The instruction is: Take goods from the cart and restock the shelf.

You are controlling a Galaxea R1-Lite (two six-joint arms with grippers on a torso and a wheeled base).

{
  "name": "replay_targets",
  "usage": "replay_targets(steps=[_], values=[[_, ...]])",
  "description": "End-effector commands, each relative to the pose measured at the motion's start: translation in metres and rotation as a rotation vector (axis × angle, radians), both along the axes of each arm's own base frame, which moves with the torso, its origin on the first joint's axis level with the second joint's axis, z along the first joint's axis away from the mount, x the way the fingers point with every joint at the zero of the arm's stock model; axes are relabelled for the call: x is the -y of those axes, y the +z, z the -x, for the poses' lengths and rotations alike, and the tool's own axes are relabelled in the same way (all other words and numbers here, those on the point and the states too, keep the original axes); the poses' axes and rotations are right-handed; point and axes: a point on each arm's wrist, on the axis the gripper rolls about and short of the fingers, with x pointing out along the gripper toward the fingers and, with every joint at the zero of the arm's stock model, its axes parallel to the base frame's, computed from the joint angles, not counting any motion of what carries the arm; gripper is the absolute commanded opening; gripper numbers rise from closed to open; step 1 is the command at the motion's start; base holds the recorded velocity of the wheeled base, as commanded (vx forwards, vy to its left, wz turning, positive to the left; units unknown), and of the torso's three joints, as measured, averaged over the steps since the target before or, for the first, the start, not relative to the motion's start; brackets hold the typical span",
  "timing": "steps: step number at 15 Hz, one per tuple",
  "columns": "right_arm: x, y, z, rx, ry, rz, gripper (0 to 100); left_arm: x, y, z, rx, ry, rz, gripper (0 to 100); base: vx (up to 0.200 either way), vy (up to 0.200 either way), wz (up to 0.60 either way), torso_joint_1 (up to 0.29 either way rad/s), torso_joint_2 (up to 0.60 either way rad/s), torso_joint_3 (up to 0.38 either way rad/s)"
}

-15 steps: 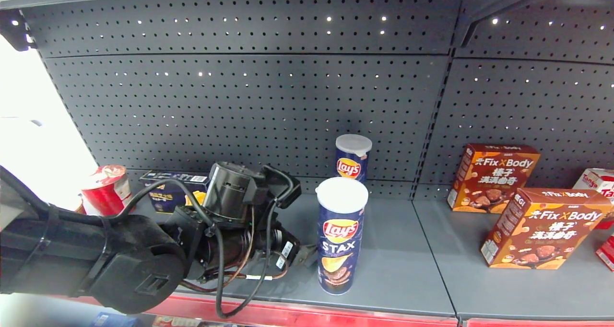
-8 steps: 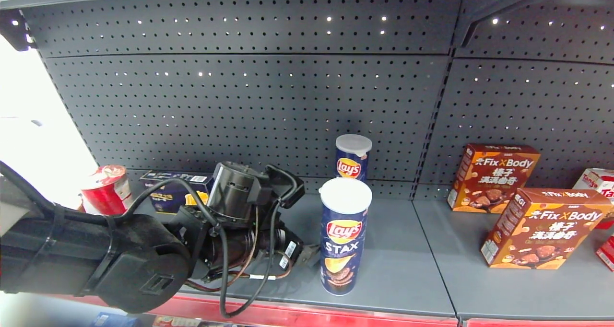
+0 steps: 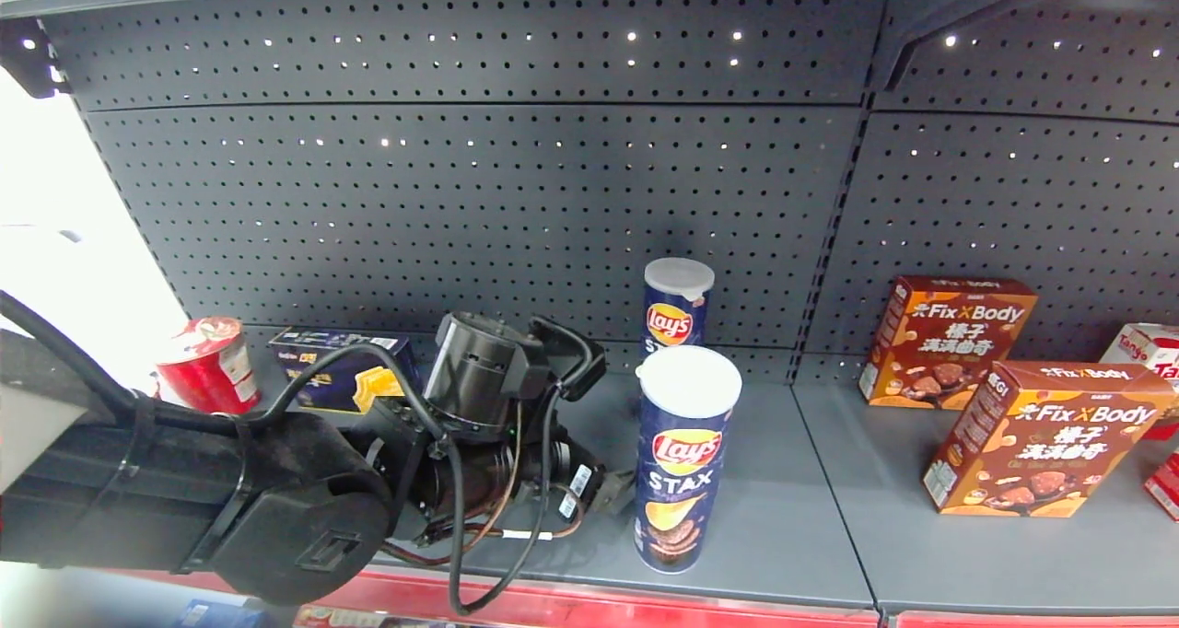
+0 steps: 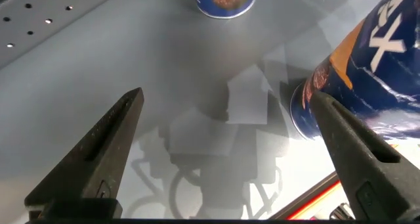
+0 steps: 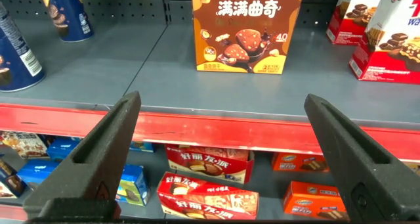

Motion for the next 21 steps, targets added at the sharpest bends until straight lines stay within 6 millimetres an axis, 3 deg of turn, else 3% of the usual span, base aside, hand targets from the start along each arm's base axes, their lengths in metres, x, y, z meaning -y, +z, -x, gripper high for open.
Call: replay_targets(steps=[1, 6, 9, 11, 13, 14, 15, 16, 19, 21], values=[[0.0, 0.0, 0.0, -0.001, 0.0, 0.0, 100, 0.001, -0.002, 0.0, -0.003, -0.002, -0.004, 100, 0.0, 0.0, 0.0, 0.0, 0.0, 0.0], [0.0, 0.0, 0.0, -0.001, 0.0, 0.0, 100, -0.01, 0.0, -0.004, -0.001, 0.028, -0.006, 100, 0.0, 0.0, 0.0, 0.0, 0.0, 0.0], [0.0, 0.0, 0.0, -0.001, 0.0, 0.0, 100, -0.043, 0.025, -0.011, 0.068, 0.107, 0.012, 100, 0.0, 0.0, 0.0, 0.0, 0.0, 0.0], [0.0, 0.0, 0.0, -0.001, 0.0, 0.0, 100, -0.068, 0.052, -0.011, 0.157, 0.161, 0.031, 100, 0.0, 0.0, 0.0, 0.0, 0.0, 0.0], [0.0, 0.0, 0.0, -0.001, 0.0, 0.0, 100, -0.079, 0.076, -0.004, 0.229, 0.186, 0.067, 100, 0.0, 0.0, 0.0, 0.0, 0.0, 0.0], [0.0, 0.0, 0.0, -0.001, 0.0, 0.0, 100, -0.089, 0.096, 0.012, 0.281, 0.215, 0.084, 100, 0.0, 0.0, 0.0, 0.0, 0.0, 0.0], [0.0, 0.0, 0.0, -0.001, 0.0, 0.0, 100, -0.092, 0.103, 0.019, 0.293, 0.222, 0.088, 100, 0.0, 0.0, 0.0, 0.0, 0.0, 0.0], [0.0, 0.0, 0.0, -0.001, 0.0, 0.0, 100, -0.104, 0.119, 0.042, 0.304, 0.239, 0.085, 100, 0.0, 0.0, 0.0, 0.0, 0.0, 0.0], [0.0, 0.0, 0.0, -0.001, 0.0, 0.0, 100, -0.13, 0.136, 0.093, 0.33, 0.288, 0.086, 100, 0.0, 0.0, 0.0, 0.0, 0.0, 0.0], [0.0, 0.0, 0.0, -0.001, 0.0, 0.0, 100, -0.155, 0.133, 0.127, 0.374, 0.366, 0.109, 100, 0.0, 0.0, 0.0, 0.0, 0.0, 0.0]])
